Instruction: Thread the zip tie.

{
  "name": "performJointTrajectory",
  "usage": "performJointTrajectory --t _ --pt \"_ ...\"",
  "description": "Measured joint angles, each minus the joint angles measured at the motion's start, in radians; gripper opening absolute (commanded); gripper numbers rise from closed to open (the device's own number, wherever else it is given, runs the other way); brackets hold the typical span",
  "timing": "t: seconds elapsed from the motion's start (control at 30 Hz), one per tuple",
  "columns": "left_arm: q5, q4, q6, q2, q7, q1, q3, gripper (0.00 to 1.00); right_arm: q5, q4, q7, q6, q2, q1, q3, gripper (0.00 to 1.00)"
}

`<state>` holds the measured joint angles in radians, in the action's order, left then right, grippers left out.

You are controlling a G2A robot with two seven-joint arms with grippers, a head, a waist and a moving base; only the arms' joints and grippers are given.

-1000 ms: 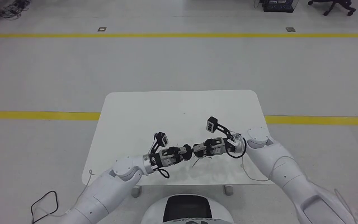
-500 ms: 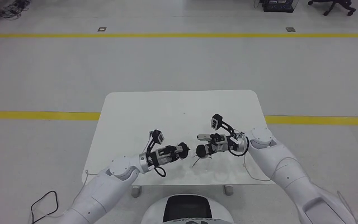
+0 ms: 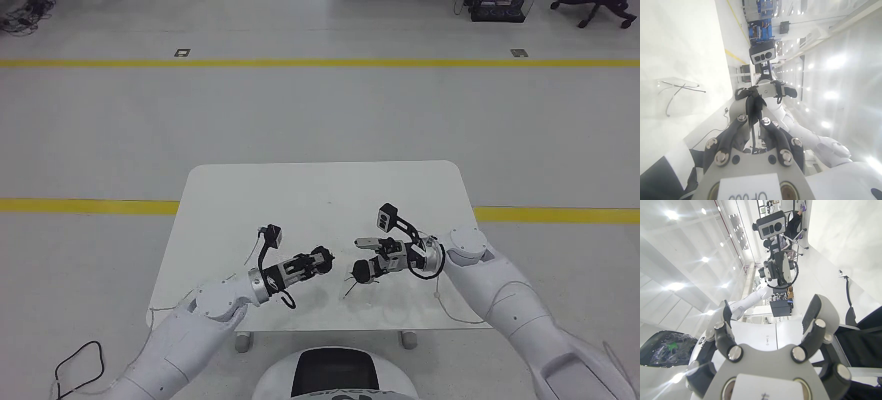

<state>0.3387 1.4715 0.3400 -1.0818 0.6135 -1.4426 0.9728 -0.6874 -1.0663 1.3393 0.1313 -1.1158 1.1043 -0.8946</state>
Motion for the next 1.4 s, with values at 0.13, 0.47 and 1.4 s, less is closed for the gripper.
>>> performJointTrajectory --t 0.13,0.47,1.4 --pt "-0.082 0.027 0.0 -0.006 -0.013 -0.031 0.046 0.0 0.0 0.0 0.0 0.0 0.0 0.0 0.0 1.0" --pt "-0.129 0.036 0.0 -0.031 0.065 -0.062 0.132 0.0 0.0 0.0 0.0 0.0 0.0 0.0 0.0 1.0" --pt "-0.104 0.025 0.0 -0.054 0.129 -0.072 0.175 0.0 0.698 -0.344 -0.046 -0.152 0.076 -0.016 -0.002 1.0"
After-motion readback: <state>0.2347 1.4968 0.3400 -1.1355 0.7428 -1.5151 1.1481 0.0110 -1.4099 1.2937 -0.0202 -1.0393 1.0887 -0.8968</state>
